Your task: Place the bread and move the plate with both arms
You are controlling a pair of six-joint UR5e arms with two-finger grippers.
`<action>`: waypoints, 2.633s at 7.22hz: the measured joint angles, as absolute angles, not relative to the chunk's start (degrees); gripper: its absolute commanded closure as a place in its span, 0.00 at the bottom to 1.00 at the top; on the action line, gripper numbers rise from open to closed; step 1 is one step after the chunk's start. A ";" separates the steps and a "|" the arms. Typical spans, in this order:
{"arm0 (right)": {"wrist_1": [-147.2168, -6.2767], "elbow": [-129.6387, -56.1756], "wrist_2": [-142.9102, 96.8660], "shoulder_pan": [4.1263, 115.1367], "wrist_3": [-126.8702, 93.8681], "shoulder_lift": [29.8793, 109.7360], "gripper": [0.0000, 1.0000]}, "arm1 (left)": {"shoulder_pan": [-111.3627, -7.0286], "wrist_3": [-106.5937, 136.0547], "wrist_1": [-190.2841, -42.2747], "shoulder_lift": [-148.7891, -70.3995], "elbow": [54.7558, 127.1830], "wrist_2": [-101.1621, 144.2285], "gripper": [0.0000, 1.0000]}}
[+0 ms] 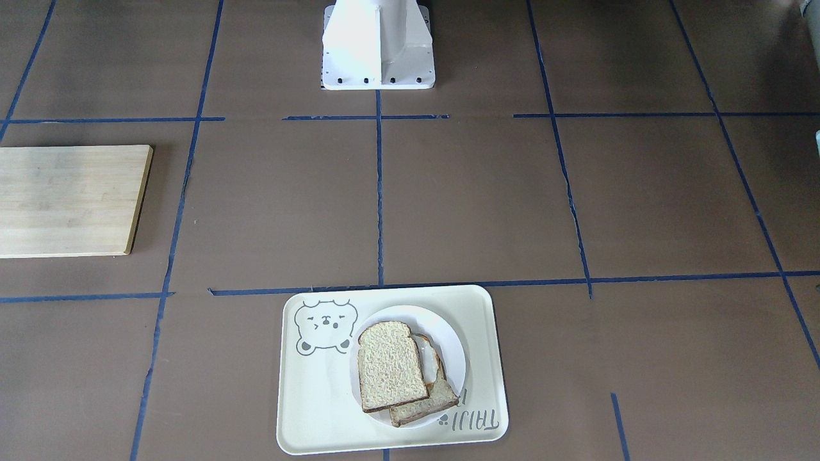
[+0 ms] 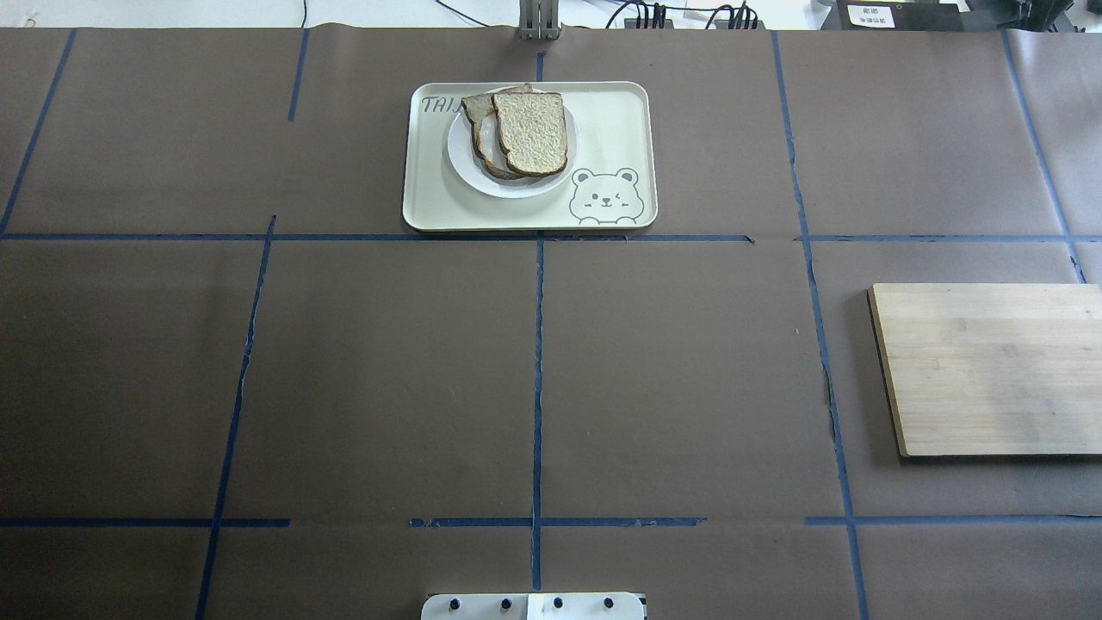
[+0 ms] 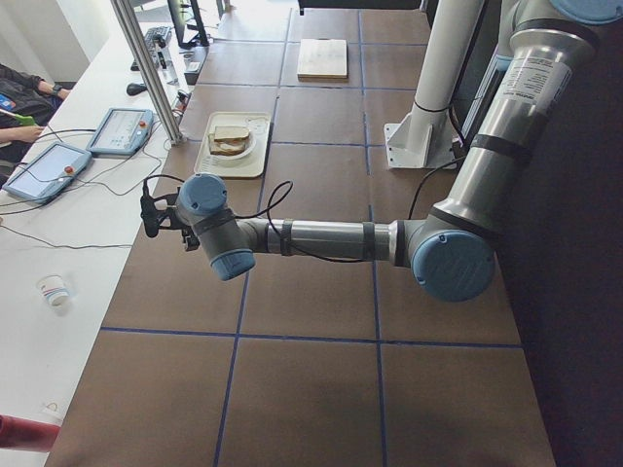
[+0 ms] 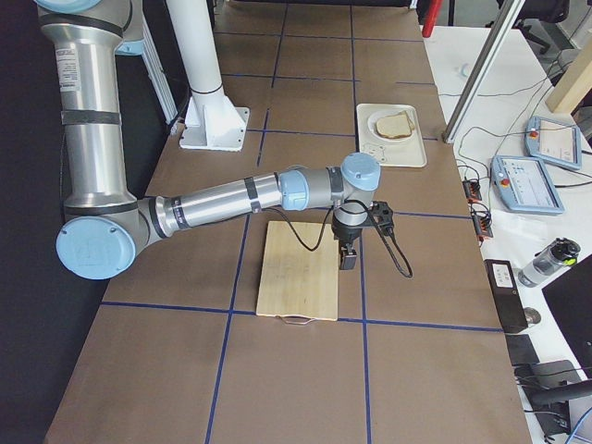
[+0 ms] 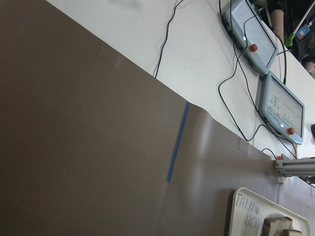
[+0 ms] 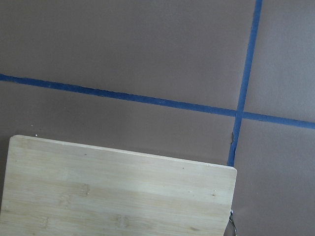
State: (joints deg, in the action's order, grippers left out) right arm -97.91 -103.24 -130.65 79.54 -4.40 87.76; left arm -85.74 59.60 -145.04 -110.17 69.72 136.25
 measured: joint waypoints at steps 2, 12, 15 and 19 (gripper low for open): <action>-97.89 -103.17 -130.61 79.54 -4.38 87.80 0.00 | -87.62 41.64 -132.60 -110.18 70.31 133.28 0.00; -98.02 -98.52 -132.00 82.04 -4.22 88.32 0.00 | -90.32 -9.07 -81.92 -92.28 88.46 133.90 0.00; -98.08 -96.86 -134.54 83.85 -4.22 88.44 0.00 | -90.13 -9.11 -82.34 -90.54 89.48 134.49 0.00; -98.02 -93.52 -135.08 87.35 0.97 89.90 0.00 | -90.09 -9.05 -82.35 -90.44 90.79 134.56 0.00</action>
State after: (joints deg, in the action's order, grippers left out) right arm -98.02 -93.52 -135.08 87.35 0.97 89.90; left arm -90.09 -9.05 -82.35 -90.44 90.79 134.56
